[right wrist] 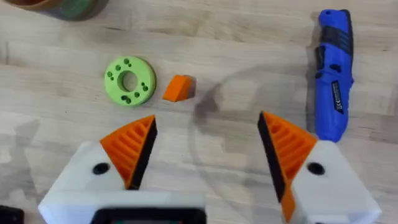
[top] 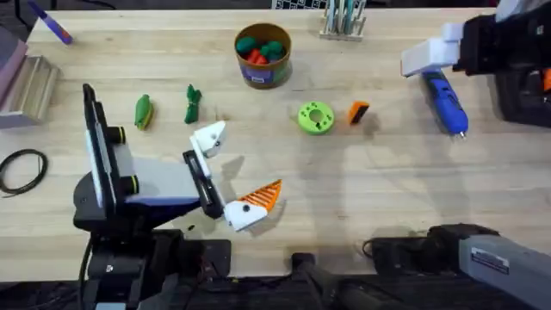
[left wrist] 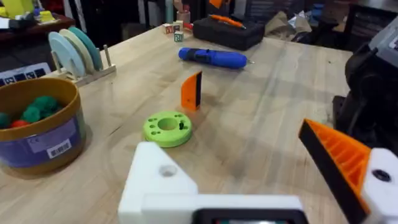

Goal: Pick up the gripper from the table and insert it into the empty holder that is missing its gripper. Then pick up a screw, insert it into the mounting hole, and use the screwdriver to tighten it. Finally, clean up the table by picking up the vegetable and placing it into the bucket.

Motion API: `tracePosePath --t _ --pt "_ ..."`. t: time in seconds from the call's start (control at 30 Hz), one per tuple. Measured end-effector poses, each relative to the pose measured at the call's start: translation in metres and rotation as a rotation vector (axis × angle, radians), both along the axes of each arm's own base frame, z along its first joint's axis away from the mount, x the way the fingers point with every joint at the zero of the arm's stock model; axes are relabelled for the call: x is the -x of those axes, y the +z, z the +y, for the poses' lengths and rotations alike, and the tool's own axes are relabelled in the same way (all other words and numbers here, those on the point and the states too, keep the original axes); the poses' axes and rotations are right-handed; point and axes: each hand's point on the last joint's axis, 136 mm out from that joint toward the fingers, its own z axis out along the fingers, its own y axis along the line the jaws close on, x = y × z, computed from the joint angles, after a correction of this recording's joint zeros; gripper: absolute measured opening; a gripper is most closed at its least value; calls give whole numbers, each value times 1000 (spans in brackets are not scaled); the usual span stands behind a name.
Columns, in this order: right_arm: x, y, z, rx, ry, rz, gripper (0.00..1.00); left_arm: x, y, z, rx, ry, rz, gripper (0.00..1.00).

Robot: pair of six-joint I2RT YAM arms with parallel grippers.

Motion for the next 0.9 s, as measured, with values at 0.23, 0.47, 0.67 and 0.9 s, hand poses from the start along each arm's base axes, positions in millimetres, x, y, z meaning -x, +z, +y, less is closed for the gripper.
tracePosePath --t 0.23,0.47,0.67,0.9 --pt "0 0 0 0 0 0 993 1 0 -1 -7 -9 -16 985" --pt "0 0 0 0 0 0 992 1 0 0 -8 -5 -16 985" --pt "0 0 0 0 0 0 992 1 0 0 -7 -7 -15 985" --pt "0 0 0 0 0 0 992 2 0 -1 -7 -11 -15 985"
